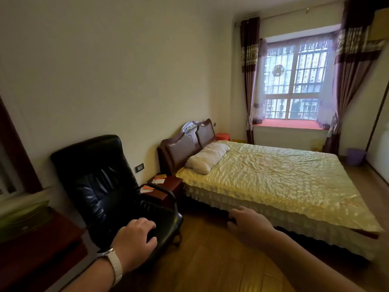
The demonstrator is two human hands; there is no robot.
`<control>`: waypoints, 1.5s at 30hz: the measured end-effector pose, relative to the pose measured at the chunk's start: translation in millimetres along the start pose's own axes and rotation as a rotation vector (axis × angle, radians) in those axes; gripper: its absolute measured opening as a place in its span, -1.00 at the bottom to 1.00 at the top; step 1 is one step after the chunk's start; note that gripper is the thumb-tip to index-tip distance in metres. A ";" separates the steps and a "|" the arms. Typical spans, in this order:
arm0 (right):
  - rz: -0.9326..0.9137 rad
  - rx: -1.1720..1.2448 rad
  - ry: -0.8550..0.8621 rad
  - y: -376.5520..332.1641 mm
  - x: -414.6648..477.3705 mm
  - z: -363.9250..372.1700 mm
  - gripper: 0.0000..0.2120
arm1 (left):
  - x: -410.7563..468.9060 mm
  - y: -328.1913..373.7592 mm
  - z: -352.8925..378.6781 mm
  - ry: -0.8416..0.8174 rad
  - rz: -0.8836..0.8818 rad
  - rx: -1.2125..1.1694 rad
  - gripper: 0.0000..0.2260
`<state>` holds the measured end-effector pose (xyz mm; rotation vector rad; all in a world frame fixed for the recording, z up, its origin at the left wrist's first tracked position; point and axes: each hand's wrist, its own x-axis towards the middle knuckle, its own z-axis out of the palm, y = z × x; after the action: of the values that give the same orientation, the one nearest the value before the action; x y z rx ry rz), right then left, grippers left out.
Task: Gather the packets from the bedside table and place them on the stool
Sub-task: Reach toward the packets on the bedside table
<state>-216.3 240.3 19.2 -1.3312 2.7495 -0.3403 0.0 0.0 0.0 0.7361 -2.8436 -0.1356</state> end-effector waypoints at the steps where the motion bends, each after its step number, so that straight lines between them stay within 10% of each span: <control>1: 0.007 0.002 -0.003 -0.3 7.3 1.3 -0.71 | 7.2 -3.4 3.9 -0.010 0.010 -0.004 -0.63; 26: 0.092 -0.016 -0.021 -28.0 320.0 63.3 -0.65 | 293.0 -164.2 95.9 0.017 0.055 -0.246 -0.66; 45: -0.068 0.030 -0.093 159.4 575.5 80.4 -0.67 | 573.8 -95.2 171.7 0.017 0.053 -0.133 -0.64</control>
<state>-684.4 -127.1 -75.1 -1.3985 2.6185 -0.3147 -483.4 -356.7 -83.0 0.6305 -2.8026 -0.3058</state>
